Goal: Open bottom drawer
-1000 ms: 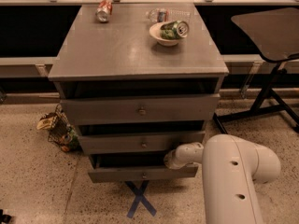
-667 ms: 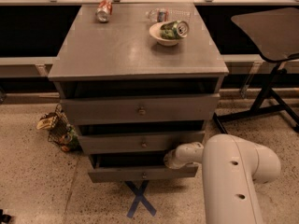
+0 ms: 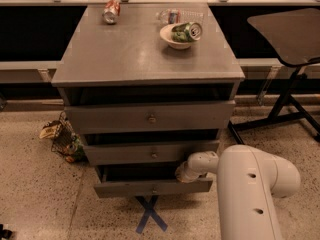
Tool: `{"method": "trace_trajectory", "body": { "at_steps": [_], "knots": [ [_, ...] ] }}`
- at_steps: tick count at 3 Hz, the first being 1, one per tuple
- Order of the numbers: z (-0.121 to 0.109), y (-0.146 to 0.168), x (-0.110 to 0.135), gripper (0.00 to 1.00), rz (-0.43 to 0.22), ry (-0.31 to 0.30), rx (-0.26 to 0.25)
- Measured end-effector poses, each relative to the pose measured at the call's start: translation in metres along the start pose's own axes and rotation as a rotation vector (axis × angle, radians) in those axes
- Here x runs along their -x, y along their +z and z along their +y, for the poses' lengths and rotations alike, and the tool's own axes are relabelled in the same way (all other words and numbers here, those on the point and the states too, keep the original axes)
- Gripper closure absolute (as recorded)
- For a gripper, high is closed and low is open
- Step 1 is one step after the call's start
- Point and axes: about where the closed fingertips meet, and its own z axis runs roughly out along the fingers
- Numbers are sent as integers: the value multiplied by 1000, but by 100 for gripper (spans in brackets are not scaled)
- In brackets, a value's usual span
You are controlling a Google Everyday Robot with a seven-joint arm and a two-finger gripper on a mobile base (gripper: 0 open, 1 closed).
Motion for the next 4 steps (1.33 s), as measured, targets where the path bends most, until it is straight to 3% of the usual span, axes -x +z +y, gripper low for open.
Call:
{"method": "trace_trajectory", "body": {
  "at_steps": [4],
  "knots": [
    [0, 0, 0, 100, 0, 0, 1]
  ]
}}
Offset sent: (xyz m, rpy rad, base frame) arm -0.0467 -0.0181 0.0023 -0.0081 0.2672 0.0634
